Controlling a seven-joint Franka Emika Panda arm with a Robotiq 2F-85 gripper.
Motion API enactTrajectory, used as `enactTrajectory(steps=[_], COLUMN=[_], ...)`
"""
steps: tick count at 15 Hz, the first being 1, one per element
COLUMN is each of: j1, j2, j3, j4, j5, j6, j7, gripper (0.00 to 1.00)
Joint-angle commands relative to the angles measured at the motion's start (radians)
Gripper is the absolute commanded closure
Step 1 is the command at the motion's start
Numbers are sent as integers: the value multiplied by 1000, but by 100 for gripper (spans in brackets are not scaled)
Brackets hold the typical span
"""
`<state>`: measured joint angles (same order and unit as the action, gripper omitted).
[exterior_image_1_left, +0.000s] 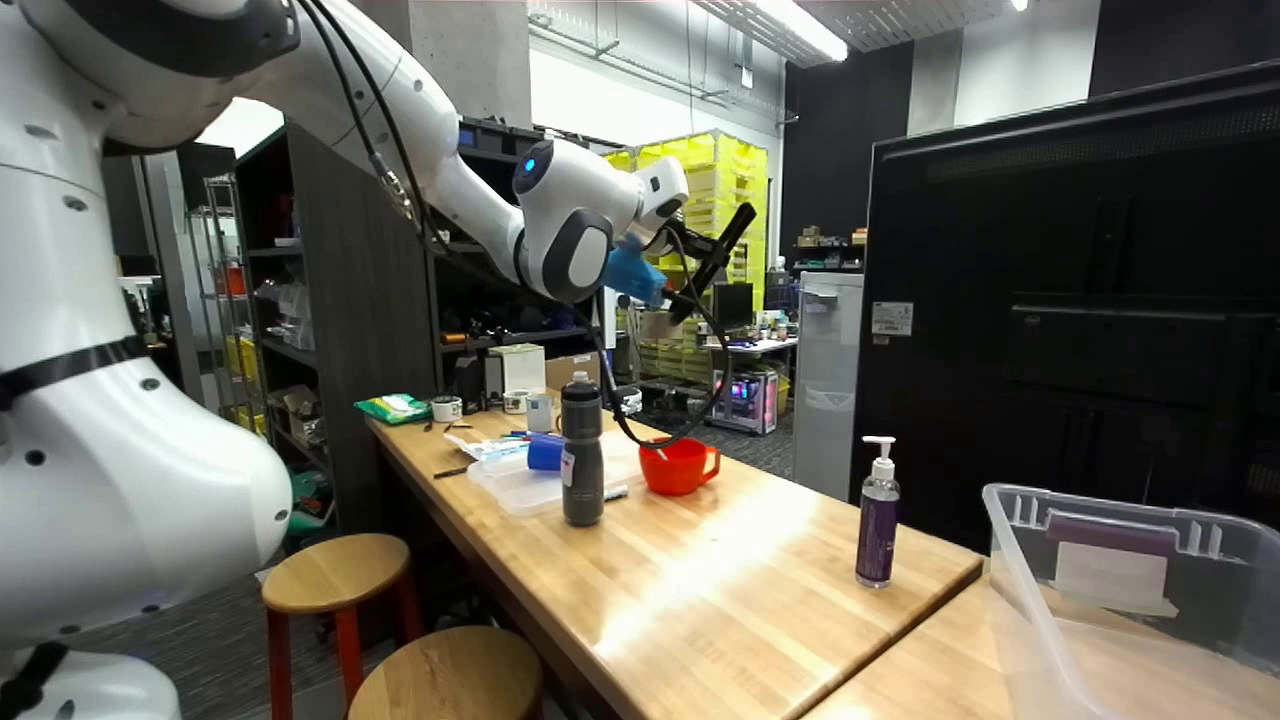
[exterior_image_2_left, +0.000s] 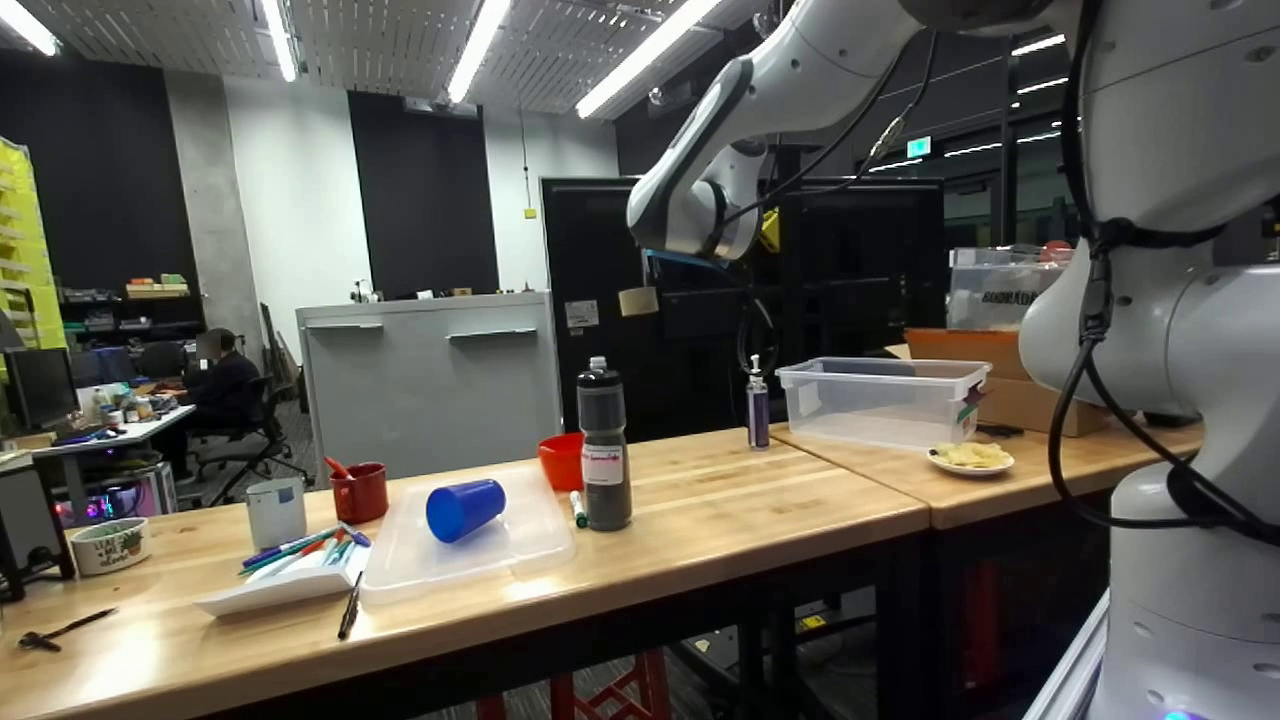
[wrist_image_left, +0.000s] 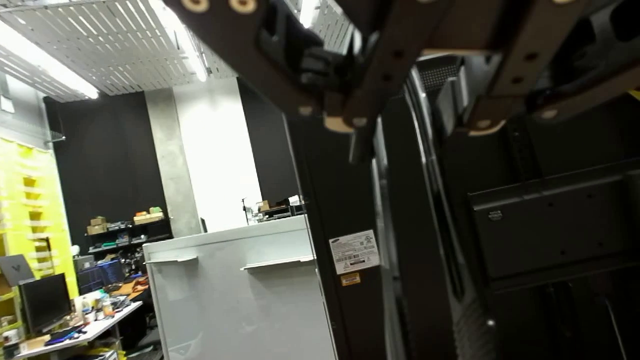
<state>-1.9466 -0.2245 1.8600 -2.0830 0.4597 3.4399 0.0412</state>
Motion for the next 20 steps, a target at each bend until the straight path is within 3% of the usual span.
enactTrajectory(steps=[1,11,20], j1=[-104,-410,-604], j2=[38,-35,-101], j3=[77,270,376], j4=[8,28,82], j5=[-25,-14,0], j6=[-15,-85,-134], j7=[55,168,212], gripper=[92,92,92])
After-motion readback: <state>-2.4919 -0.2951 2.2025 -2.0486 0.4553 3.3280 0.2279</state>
